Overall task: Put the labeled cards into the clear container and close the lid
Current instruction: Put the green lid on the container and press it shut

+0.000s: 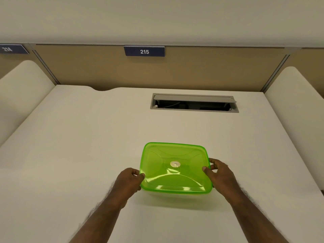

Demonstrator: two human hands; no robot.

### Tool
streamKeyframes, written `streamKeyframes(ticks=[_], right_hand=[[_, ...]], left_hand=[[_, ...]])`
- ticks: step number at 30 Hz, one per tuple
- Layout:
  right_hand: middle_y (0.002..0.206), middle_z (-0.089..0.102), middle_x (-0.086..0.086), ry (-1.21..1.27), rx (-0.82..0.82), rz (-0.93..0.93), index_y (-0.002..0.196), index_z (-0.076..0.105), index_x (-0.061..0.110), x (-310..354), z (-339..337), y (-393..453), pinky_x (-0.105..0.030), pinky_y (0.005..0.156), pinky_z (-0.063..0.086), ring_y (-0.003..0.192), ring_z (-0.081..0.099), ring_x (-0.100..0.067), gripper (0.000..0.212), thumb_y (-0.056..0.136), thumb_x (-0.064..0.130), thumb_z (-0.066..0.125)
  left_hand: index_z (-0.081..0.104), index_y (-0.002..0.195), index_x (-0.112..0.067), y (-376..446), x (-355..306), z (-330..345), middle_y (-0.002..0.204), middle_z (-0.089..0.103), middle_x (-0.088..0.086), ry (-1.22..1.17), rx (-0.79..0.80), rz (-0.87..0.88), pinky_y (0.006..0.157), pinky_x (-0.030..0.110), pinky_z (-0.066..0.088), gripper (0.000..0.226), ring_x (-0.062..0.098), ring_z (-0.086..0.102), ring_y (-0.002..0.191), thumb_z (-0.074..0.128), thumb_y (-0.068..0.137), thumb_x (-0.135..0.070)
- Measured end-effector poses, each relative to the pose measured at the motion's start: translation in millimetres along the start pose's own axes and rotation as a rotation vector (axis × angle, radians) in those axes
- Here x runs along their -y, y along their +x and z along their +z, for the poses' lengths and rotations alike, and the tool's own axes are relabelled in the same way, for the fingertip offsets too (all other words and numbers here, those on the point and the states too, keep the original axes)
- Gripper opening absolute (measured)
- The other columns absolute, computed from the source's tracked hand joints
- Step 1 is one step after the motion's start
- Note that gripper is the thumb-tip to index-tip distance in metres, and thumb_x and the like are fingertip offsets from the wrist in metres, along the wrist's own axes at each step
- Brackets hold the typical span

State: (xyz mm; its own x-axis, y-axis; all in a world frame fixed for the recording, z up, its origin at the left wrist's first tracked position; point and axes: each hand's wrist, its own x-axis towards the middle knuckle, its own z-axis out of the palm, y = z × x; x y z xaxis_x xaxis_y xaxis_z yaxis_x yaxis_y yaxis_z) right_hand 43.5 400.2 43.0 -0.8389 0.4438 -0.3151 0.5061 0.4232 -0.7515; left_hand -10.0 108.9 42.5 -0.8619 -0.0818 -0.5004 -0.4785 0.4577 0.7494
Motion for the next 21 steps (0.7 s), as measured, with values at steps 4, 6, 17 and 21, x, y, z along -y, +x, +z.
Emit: streamKeyframes(ticks=[4,6,17,21], right_hand=[[0.109,0.061,-0.009,-0.032,0.017,-0.001,0.129,0.056,0.015,-2.9,-0.3,-0.9,-0.053,0.082,0.054,0.099,0.06,-0.028,0.047,0.085,0.025,0.069],[0.108,0.062,-0.008,-0.033,0.022,0.001,0.129,0.056,0.016,-3.9,-0.3,-1.4,-0.053,0.082,0.054,0.101,0.059,-0.027,0.047,0.085,0.025,0.069],[0.103,0.065,-0.004,0.069,0.066,0.048,0.127,0.054,0.025,-9.7,0.6,0.1,-0.052,0.079,0.057,0.095,0.064,-0.026,0.044,0.086,0.031,0.068],[0.101,0.065,-0.011,0.203,0.107,0.097,0.126,0.053,0.03,-11.4,2.1,-0.4,-0.05,0.068,0.06,0.092,0.066,-0.028,0.042,0.087,0.025,0.068]], left_hand=[[0.059,0.094,-0.006,2.1,-0.4,-1.3,0.073,0.066,0.014,-0.003,0.01,-0.037,0.064,0.035,0.053,0.018,0.025,0.061,0.058,0.069,0.085,-0.017],[0.056,0.095,-0.007,1.8,-0.3,-2.2,0.077,0.066,0.014,0.003,0.013,-0.056,0.062,0.034,0.052,0.02,0.024,0.061,0.057,0.07,0.085,-0.017],[0.055,0.107,-0.011,12.7,-3.1,-10.9,0.093,0.061,0.015,-0.102,0.194,-0.181,0.059,0.033,0.055,0.021,0.023,0.055,0.064,0.063,0.089,-0.007],[0.055,0.114,-0.003,19.7,-3.6,-18.6,0.09,0.064,0.017,-0.165,0.299,-0.231,0.058,0.035,0.057,0.023,0.024,0.055,0.058,0.06,0.091,-0.002]])
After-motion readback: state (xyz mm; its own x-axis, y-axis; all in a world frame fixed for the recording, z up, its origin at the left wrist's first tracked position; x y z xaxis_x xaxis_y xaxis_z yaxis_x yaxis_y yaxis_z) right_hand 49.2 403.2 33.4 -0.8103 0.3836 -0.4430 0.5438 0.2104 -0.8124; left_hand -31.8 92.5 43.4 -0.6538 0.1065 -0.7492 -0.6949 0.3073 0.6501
